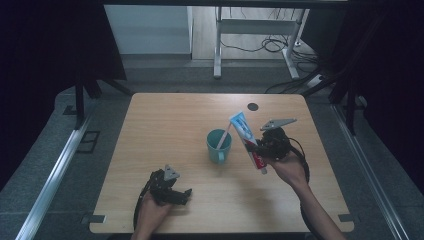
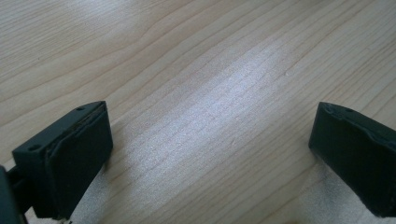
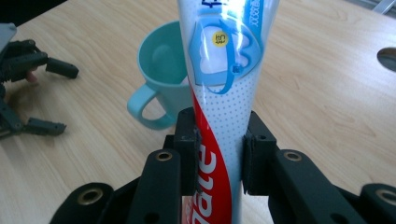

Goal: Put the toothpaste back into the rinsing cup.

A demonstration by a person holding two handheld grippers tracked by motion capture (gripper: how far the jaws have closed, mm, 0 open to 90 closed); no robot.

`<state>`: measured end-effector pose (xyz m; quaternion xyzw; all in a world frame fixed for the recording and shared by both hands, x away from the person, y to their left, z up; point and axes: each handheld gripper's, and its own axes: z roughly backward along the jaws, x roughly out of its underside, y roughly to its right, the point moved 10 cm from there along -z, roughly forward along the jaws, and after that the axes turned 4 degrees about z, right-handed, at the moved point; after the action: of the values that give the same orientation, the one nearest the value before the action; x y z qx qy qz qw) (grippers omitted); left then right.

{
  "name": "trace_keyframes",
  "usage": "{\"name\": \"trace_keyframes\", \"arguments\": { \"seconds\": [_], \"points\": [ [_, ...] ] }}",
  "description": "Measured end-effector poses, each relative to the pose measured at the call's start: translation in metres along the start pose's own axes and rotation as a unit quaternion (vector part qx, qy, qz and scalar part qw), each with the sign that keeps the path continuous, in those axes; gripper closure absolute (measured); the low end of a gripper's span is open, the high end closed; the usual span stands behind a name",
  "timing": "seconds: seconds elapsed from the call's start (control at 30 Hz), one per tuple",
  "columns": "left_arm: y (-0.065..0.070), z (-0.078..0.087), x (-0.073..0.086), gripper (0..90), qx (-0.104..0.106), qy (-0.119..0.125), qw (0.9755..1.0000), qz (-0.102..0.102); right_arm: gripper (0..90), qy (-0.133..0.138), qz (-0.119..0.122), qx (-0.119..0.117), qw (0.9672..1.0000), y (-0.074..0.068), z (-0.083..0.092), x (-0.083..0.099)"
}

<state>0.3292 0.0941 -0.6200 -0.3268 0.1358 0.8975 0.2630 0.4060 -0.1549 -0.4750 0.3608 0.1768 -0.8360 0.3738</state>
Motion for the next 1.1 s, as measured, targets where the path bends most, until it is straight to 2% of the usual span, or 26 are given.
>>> {"name": "trace_keyframes", "arguments": {
  "seconds": [0.4,1.1],
  "points": [
    [0.000,0.000,0.000,0.0,0.000,0.000,1.0000,0.000,71.6,0.029,0.000,-0.004,0.9996,0.000,-0.002,-0.023],
    [0.000,0.000,0.000,0.0,0.000,0.000,1.0000,0.000,71.8,0.061,0.006,0.000,0.9981,-0.002,-0.016,-0.053]
  ]
}}
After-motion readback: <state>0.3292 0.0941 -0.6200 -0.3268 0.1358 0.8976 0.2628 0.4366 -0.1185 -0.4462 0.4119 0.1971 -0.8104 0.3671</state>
